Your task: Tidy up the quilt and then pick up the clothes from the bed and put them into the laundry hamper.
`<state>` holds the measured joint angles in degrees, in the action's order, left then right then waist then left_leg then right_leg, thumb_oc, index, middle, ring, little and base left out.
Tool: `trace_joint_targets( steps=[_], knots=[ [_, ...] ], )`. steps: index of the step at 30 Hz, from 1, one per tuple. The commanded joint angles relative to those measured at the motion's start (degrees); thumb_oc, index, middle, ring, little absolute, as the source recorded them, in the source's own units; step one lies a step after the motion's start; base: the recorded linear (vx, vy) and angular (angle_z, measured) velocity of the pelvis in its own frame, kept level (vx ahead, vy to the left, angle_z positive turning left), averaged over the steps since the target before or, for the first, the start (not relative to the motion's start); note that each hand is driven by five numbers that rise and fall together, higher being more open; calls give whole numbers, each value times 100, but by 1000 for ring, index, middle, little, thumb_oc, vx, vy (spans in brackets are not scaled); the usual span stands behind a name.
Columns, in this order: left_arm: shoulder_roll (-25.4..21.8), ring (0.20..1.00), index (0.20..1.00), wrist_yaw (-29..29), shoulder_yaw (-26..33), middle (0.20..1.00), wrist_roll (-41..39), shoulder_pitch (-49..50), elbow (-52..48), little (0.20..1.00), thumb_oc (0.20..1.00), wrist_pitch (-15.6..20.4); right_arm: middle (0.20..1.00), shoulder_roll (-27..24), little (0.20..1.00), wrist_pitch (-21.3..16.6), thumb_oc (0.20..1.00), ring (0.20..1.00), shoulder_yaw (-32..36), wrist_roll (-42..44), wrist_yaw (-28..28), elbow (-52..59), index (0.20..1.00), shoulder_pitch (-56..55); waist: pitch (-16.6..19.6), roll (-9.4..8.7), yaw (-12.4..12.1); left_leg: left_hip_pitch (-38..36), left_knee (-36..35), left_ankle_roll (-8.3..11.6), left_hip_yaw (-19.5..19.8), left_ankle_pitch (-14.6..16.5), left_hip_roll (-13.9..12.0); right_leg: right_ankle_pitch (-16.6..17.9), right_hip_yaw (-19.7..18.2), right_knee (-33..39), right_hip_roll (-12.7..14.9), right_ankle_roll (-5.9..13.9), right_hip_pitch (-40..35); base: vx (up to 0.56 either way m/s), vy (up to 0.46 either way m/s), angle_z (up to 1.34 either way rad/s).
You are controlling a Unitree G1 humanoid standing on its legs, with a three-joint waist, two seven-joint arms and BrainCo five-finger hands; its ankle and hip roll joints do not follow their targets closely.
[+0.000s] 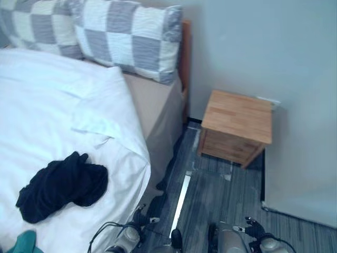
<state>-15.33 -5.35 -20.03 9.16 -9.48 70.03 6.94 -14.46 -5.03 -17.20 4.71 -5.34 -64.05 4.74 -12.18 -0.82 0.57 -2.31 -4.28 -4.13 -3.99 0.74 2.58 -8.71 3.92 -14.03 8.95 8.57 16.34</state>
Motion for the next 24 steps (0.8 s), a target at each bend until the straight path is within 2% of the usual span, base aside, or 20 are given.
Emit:
trace_joint_targets(
  steps=[1, 2, 3, 4, 7, 8, 9, 11, 12, 13, 14, 15, 16, 17, 18, 19, 20, 21, 23, 24],
  knots=[
    [-199, 1000, 1000, -137, -80, 1000, 27, -269, 19, 1000, 1000, 163, 1000, -220, 1000, -103, 1000, 1000, 134, 89, -11, 176, 1000, 147, -173, -81, 189, -437, -23, 593, 279, 159, -433, 1804, -1732, 1702, 228, 501, -411, 302, -317, 250],
    [-234, 1000, 1000, -144, -57, 1000, 31, -258, 51, 1000, 1000, 168, 1000, -219, 1000, -79, 1000, 1000, 162, 57, 4, 104, 1000, 101, -200, -87, 168, -496, -38, 662, 496, 201, -549, 1897, -1870, 1764, 278, 540, -354, 418, -505, 242],
    [-290, 1000, 1000, -167, -32, 1000, 17, -254, 109, 1000, 1000, 154, 1000, -210, 1000, -61, 1000, 1000, 175, 40, 7, 22, 1000, 64, -185, -124, 110, -491, -9, 734, 659, 212, -652, 1950, -1661, 1782, 429, 547, -353, 404, -553, 195],
    [-356, 1000, 1000, -182, 21, 1000, 23, -194, 180, 1000, 1000, 139, 1000, -180, 1000, -25, 1000, 1000, 195, -28, 28, -67, 1000, 8, -131, -178, 135, -545, -38, 819, 930, 245, -739, 1903, -1281, 1842, 531, 534, -523, 376, -599, 155],
    [-417, 1000, 1000, -208, 257, 1000, -170, 22, 230, 1000, 1000, 133, 1000, -185, 1000, -36, 1000, 1000, 235, -74, 22, -290, 1000, 40, -27, -225, 111, -379, 120, 1060, 1147, 107, -1141, 1834, -842, 1799, 376, 594, -791, 307, -615, 184],
    [-368, 1000, 1000, -236, 355, 1000, -281, 53, 229, 1000, 1000, 104, 1000, -255, 1000, -64, 1000, 1000, 286, -46, -6, -289, 1000, 45, -40, -211, 127, -185, 323, 1099, 928, -92, -1273, 1780, -585, 1786, 372, 568, -925, 148, -464, 118],
    [-307, 1000, 1000, -234, 425, 1000, -385, 85, 197, 1000, 1000, 92, 1000, -329, 1000, -91, 1000, 1000, 377, 30, -39, -278, 1000, 17, -32, -200, 149, 26, 549, 1068, 414, -233, -1363, 1683, -273, 1817, 422, 481, -1082, 51, -361, 101],
    [-247, 1000, 1000, -204, 487, 1000, -418, 127, 142, 1000, 1000, 76, 1000, -440, 1000, -136, 1000, 1000, 544, 197, -96, -264, 1000, -40, 4, -198, 264, 182, 870, 1078, -975, -416, -1566, 1517, 285, 1875, 431, 316, -1369, 2, -301, 126],
    [-237, 1000, 1000, -187, 490, 1000, -380, 169, 91, 1000, 1000, 54, 1000, -486, 1000, -135, 1000, 1000, 626, 270, -135, -275, 1000, -52, 39, -213, 296, 236, 1087, 1023, -1457, -285, -1524, 1445, 482, 1894, 397, 236, -1450, 17, -320, 150],
    [-231, 1000, 1000, -172, 484, 1000, -365, 202, 48, 1000, 1000, 51, 1000, -540, 1000, -149, 1000, 1000, 723, 363, -173, -270, 1000, -75, 50, -245, 312, 373, 1359, 948, -1703, -119, -1345, 1403, 602, 1885, 356, 158, -1497, 21, -340, 149],
    [-211, 1000, 1000, -132, 534, 1000, -437, 258, -7, 1000, 1000, 61, 1000, -672, 1000, -188, 1000, 1000, 1000, 532, -252, -174, 1000, -117, 88, -275, 365, 540, 1639, 877, -2018, 136, -1021, 1342, 810, 1799, 291, 76, -1546, 56, -296, 107],
    [-193, 1000, 1000, -121, 541, 1000, -456, 278, -14, 1000, 1000, 66, 1000, -748, 1000, -218, 1000, 1000, 1151, 601, -296, -102, 1000, -154, 117, -246, 410, 469, 1668, 940, -2249, 269, -1015, 1229, 976, 1754, 237, 107, -1627, 52, -184, 84],
    [-189, 1000, 1000, -121, 537, 1000, -456, 280, -15, 1000, 1000, 65, 1000, -753, 1000, -216, 1000, 1000, 1154, 601, -295, -98, 1000, -160, 112, -237, 414, 468, 1681, 941, -2240, 280, -1020, 1223, 984, 1751, 233, 108, -1637, 60, -77, 101],
    [-191, 1000, 1000, -93, 570, 1000, -457, 312, -29, 1000, 1000, 57, 1000, -858, 1000, -212, 1000, 1000, 1283, 620, -322, -13, 1000, -219, 156, -208, 457, 376, 1444, 934, -2518, 232, -1021, 1167, 1121, 1725, 167, 111, -1667, 37, -16, 126],
    [-206, 1000, 1000, -40, 542, 1000, -419, 432, -103, 1000, 1000, 70, 1000, -1147, 1000, -275, 1000, 1000, 1584, 625, -486, 590, 1000, -291, 206, -154, 495, 32, 801, 855, -2368, 201, -864, 1157, 1291, 1479, 95, 168, -1596, 37, -12, 110],
    [-201, 1000, 1000, -39, 535, 1000, -419, 439, -107, 1000, 1000, 68, 1000, -1151, 1000, -262, 1000, 1000, 1593, 621, -489, 614, 1000, -314, 209, -149, 500, 11, 760, 847, -2360, 185, -847, 1147, 1300, 1463, 104, 175, -1598, 38, 8, 67],
    [-207, 1000, 1000, -13, 533, 1000, -381, 466, -141, 1000, 1000, 68, 1000, -1243, 1000, -312, 1000, 1000, 1803, 573, -578, 862, 1000, -452, 218, -147, 520, -116, 511, 818, -2283, 163, -846, 1152, 1443, 1112, 137, 204, -1519, 2, -1, 42],
    [-234, 1000, 1000, 4, 540, 1000, -358, 464, -164, 1000, 1000, 71, 1000, -1307, 1000, -312, 1000, 1000, 2030, 507, -674, 1279, 1000, -590, 214, -191, 567, -196, 323, 787, -2257, 112, -834, 1270, 1509, 669, 243, 336, -1369, -8, 19, 58],
    [-298, 1000, 1000, 35, 622, 1000, -293, 549, -202, 1000, 1000, 51, 1000, -1590, 1000, -296, 1000, 1000, 2328, 150, -853, 2255, 1000, -707, 111, -208, 688, -367, -31, 689, -2108, 73, -834, 1622, 1268, -370, 361, 632, -842, -59, 3, 108],
    [-328, 1000, 1000, -8, 643, 1000, -232, 561, -206, 1000, 1000, 39, 1000, -1749, 1000, -276, 1000, 1000, 2476, -118, -982, 2680, 1000, -784, 57, -193, 734, -361, -52, 704, -2031, 48, -913, 1667, 966, -772, 280, 643, -553, -154, -88, 76]
  ],
)
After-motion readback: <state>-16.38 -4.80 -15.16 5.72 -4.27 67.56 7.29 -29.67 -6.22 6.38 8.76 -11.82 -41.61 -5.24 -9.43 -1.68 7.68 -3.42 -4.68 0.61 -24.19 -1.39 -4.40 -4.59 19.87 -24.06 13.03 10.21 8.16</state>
